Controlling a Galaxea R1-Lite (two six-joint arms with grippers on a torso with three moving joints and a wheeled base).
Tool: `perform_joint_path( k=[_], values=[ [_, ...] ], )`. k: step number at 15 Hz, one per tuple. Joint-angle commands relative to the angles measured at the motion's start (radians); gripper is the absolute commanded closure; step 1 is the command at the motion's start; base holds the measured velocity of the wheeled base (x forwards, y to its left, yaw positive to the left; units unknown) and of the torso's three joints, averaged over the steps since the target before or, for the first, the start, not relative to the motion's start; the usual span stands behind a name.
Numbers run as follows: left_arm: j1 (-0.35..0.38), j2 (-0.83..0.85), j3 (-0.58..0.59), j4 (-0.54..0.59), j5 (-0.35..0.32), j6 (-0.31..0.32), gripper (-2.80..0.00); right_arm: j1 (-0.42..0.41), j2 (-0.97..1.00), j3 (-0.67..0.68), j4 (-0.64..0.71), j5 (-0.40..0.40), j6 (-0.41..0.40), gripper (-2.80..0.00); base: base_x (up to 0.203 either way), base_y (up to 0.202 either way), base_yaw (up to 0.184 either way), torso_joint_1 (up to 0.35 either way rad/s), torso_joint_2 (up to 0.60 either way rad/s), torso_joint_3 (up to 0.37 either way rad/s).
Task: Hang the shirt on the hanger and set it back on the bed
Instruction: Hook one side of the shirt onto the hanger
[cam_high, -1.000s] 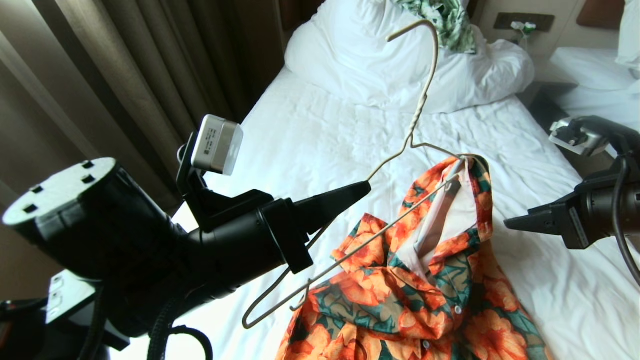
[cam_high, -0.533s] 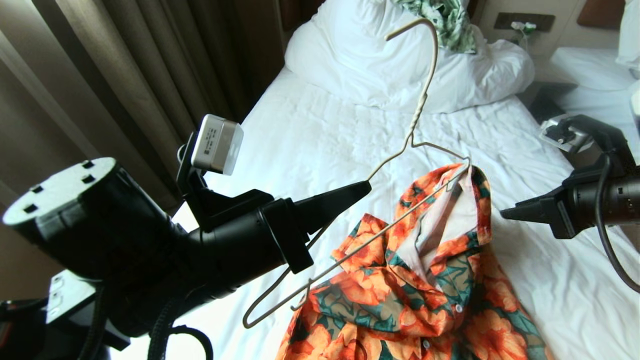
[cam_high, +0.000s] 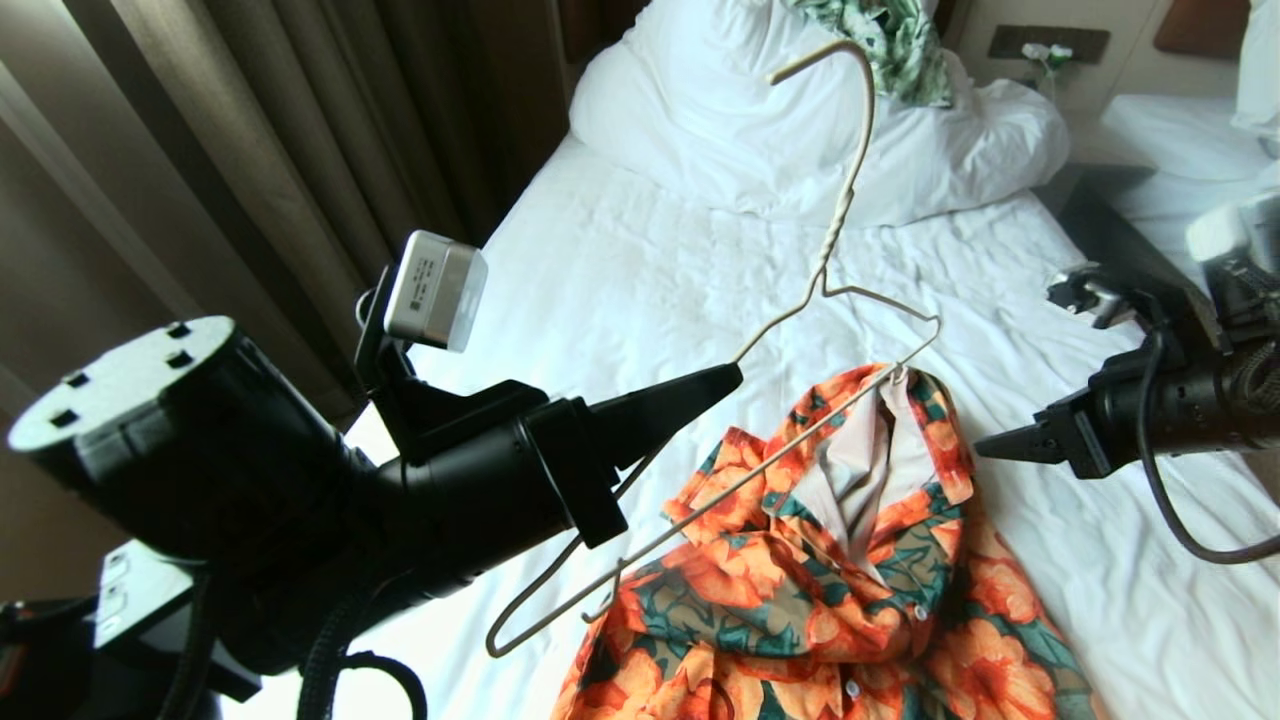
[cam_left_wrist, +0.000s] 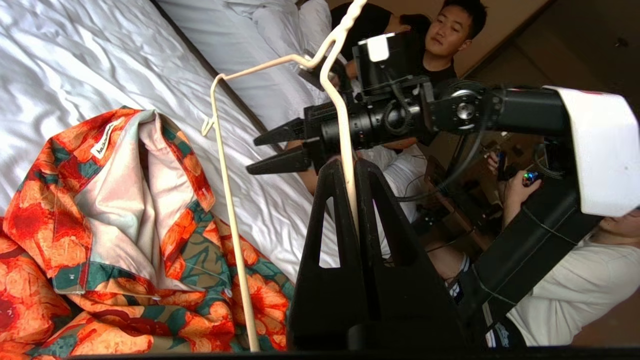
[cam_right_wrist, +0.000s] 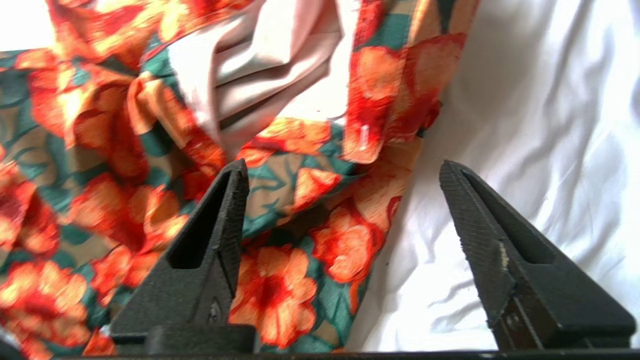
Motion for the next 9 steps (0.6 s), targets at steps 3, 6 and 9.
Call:
perform_joint_path(
  k=[3,6,9],
  values=[
    [0.000,-0.001,0.000,-0.007,0.000,-0.002,0.00,-0.044,0.108,0.001,-0.063,0.000,-0.001,-2.80,0.000,0.000,0.000,0.000,0.00,0.000],
    [0.000,0.001,0.000,-0.007,0.000,-0.002,0.00,-0.063,0.181,0.001,-0.114,0.000,0.003,-2.80,0.000,0.000,0.000,0.000,0.00,0.000],
    [0.000,0.002,0.000,-0.007,0.000,-0.002,0.00,-0.066,0.243,0.001,-0.206,0.001,0.006,-2.80,0.000,0.000,0.000,0.000,0.00,0.000]
  ],
)
